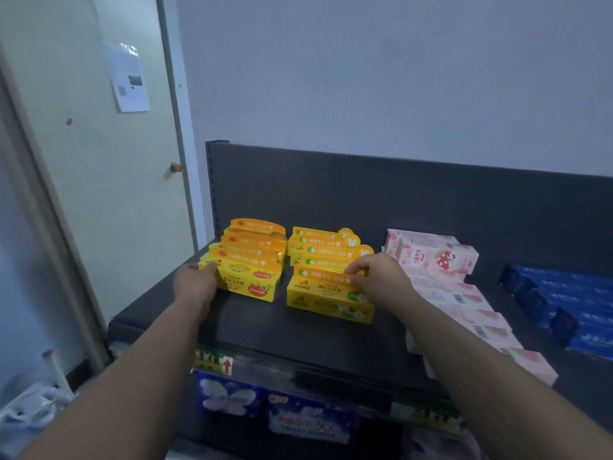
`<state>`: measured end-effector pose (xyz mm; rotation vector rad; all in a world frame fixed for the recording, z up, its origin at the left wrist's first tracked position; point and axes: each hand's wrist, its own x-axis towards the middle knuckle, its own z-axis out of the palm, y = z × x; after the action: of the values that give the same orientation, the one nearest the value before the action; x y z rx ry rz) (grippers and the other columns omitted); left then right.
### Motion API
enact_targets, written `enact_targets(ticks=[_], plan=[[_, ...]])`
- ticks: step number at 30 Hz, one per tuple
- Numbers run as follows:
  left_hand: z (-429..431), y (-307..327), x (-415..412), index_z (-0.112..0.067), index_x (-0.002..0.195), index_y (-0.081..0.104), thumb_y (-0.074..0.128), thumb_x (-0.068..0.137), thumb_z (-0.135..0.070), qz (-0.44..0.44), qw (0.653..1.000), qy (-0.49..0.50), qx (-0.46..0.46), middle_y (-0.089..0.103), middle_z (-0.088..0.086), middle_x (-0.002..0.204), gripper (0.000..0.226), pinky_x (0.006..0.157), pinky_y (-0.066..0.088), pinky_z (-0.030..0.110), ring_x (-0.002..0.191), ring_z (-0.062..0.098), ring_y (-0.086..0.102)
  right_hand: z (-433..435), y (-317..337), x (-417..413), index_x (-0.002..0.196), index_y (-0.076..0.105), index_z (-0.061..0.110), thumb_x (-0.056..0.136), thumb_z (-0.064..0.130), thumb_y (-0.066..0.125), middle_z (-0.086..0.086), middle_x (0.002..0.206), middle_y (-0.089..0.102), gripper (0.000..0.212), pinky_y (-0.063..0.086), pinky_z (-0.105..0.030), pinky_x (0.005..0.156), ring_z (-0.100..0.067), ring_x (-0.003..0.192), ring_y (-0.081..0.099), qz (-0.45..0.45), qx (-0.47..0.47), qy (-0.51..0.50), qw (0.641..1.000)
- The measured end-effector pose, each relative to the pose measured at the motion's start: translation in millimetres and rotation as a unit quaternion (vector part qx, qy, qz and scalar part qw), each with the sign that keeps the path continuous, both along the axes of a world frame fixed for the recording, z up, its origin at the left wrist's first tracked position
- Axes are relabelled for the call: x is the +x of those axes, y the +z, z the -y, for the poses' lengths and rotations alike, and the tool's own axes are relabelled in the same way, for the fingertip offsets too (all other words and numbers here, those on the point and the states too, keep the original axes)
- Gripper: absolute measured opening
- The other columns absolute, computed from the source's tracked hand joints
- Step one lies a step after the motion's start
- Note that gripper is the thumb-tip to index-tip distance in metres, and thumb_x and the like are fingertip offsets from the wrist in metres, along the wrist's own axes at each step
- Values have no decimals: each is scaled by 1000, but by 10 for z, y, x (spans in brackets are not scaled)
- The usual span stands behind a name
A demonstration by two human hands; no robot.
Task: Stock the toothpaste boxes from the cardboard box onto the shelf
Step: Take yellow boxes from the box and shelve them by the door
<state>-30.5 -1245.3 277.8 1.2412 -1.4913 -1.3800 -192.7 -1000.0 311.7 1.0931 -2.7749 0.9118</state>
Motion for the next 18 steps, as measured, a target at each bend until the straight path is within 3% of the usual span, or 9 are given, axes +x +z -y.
enact_targets(ticks=[4, 9, 18], plan=[[-22, 6, -1, 2, 125, 51, 59, 94, -24, 19, 999, 15, -36, 57, 21, 124, 41, 89, 41, 39, 115, 36, 52, 55, -22, 5, 85, 71, 25, 85, 17, 66, 11, 93, 62, 10, 51, -29, 70, -9, 82, 56, -25, -11, -21, 999], [-8, -6, -2, 2, 127, 48, 59, 93, -27, 56, 996, 0, -74, 57, 21, 123, 46, 90, 43, 41, 114, 37, 53, 108, -79, -6, 92, 70, 26, 87, 24, 65, 9, 94, 63, 8, 49, -31, 70, -13, 85, 58, -46, -13, -36, 998], [-177, 104, -36, -1, 135, 43, 57, 90, -27, 99, 978, -14, -185, 47, 22, 134, 54, 103, 38, 49, 125, 40, 42, -43, -57, 94, 119, 64, 22, 88, 21, 63, 2, 127, 54, 31, 39, -32, 98, -19, 117, 46, -104, -33, -12, 994]])
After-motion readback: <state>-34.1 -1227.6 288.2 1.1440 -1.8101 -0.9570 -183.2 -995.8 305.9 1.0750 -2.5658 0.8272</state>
